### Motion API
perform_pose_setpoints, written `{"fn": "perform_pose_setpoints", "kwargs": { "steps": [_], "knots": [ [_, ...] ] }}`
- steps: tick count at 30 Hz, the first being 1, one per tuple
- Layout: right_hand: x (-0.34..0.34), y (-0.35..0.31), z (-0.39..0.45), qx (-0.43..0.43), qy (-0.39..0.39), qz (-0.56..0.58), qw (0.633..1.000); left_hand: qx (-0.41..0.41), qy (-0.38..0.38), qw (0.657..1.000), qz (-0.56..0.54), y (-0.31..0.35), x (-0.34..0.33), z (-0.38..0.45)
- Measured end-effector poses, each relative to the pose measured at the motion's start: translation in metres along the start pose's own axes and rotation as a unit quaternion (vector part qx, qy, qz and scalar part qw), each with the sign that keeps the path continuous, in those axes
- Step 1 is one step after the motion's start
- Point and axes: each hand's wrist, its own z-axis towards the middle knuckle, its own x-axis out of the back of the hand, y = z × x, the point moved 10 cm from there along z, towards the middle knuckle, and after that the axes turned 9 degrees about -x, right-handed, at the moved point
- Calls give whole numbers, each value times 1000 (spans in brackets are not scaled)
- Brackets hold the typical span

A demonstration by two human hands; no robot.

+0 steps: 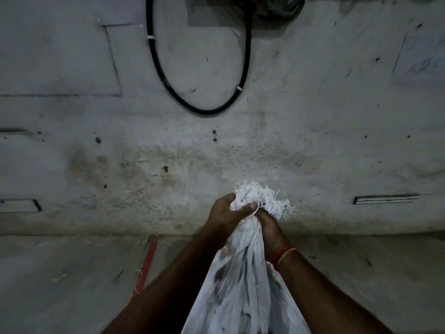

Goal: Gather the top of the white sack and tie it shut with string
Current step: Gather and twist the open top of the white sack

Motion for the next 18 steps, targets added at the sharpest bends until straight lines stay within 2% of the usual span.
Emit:
{"fn": "perform_pose_setpoints", "kwargs": {
  "steps": [6, 9, 14, 18],
  "knots": [
    [-3, -7, -12, 34, -9, 16, 999, 7, 82, 993, -87, -5, 4, 2],
    [-2, -7, -15, 58, 1, -51, 997, 9, 102, 987, -126, -8, 7, 1],
    [-1, -22, -22, 144, 30, -150, 978, 3, 131, 978, -162, -6, 9, -2],
    [5, -37, -23, 207, 96, -192, 954, -3, 164, 970, -181, -7, 12, -1]
  ]
}}
